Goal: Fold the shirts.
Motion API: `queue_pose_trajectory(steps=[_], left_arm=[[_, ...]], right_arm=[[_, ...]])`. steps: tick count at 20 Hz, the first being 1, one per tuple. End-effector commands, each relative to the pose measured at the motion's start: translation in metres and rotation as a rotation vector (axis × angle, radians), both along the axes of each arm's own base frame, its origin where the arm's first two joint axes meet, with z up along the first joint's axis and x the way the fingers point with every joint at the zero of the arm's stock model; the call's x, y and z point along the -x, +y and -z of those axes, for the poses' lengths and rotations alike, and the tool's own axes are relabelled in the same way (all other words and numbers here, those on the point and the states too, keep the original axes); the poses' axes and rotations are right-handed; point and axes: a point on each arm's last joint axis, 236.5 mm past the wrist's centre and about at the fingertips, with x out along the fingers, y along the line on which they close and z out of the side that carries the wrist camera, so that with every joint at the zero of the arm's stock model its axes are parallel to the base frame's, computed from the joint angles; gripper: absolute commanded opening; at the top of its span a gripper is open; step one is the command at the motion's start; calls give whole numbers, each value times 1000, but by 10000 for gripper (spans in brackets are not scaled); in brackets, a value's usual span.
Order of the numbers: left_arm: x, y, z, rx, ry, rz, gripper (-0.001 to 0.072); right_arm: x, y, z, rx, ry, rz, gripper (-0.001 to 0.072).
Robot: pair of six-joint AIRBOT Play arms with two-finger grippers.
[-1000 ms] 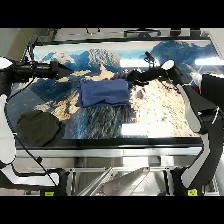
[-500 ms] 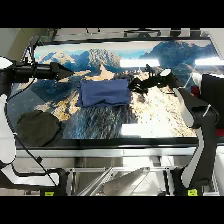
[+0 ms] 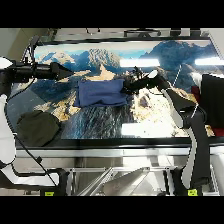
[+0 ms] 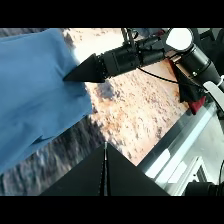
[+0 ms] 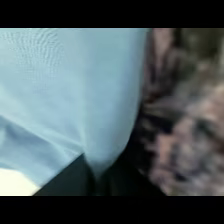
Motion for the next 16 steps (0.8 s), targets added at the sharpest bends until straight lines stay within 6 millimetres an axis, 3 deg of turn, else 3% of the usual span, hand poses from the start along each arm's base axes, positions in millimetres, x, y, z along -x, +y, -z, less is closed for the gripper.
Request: queue_pose_trajectory(steps=[1,4,7,9,16], left_arm=[[1,0,0,-1,1,2,9],[1,0,0,0,2,2,9],[3,0,1,0,7,8,9],[7,-1,1,1,19,24,9],[19,-4,4,10,66,59,9]], right_arm=[[0,25,-28,-66,-35,-15,19],[-10,15,-76,-83,-109,8,17],[-16,-26,-135,-55,-168,54,16],[-9,-67,-167,-13,-175,72,17],[48,-213,-275,104,-254,189,15]])
